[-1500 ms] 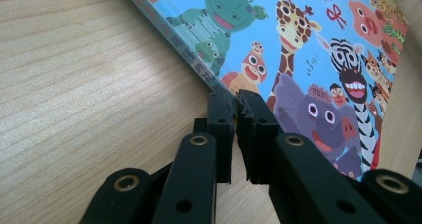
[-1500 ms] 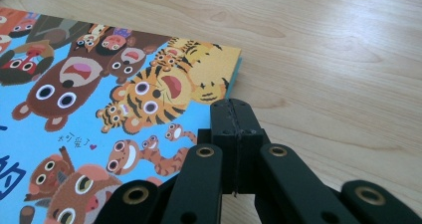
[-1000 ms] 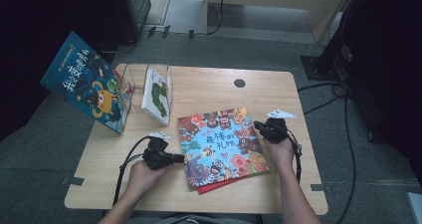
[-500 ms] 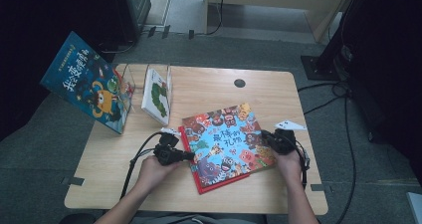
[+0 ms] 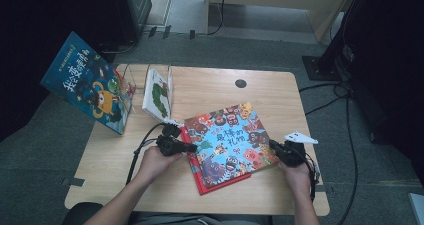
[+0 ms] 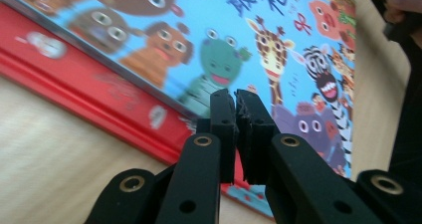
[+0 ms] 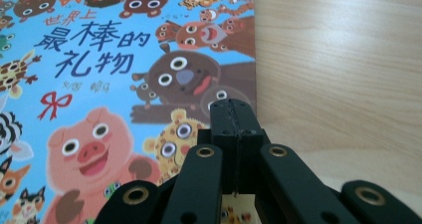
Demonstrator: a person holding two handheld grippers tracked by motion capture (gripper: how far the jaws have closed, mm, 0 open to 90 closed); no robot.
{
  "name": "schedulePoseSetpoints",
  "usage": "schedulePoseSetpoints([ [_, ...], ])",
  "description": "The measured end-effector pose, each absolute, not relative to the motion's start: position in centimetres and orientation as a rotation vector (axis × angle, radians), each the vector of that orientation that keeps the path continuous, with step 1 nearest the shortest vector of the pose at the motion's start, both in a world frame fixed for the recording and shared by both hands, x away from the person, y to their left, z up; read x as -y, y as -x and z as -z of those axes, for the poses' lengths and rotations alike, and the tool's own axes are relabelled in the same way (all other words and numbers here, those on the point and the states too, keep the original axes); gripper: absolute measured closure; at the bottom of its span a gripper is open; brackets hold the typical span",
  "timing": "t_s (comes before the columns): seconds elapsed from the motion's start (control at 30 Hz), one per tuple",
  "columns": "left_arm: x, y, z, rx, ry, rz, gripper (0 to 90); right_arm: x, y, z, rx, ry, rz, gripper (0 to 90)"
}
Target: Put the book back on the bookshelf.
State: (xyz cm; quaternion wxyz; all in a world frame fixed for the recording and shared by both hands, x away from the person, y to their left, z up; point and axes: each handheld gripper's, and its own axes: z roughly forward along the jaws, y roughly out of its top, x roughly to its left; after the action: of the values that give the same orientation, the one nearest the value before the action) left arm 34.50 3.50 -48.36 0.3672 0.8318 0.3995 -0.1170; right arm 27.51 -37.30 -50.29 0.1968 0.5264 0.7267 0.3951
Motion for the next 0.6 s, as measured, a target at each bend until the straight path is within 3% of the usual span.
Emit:
schedulePoseSetpoints([
  [0.6,-5.5,-37.8,46.7,-1.069,-2.099,0.220,83.5,39.1,-23.1,50.9,-1.996,-1.561,-1.083,90.0],
])
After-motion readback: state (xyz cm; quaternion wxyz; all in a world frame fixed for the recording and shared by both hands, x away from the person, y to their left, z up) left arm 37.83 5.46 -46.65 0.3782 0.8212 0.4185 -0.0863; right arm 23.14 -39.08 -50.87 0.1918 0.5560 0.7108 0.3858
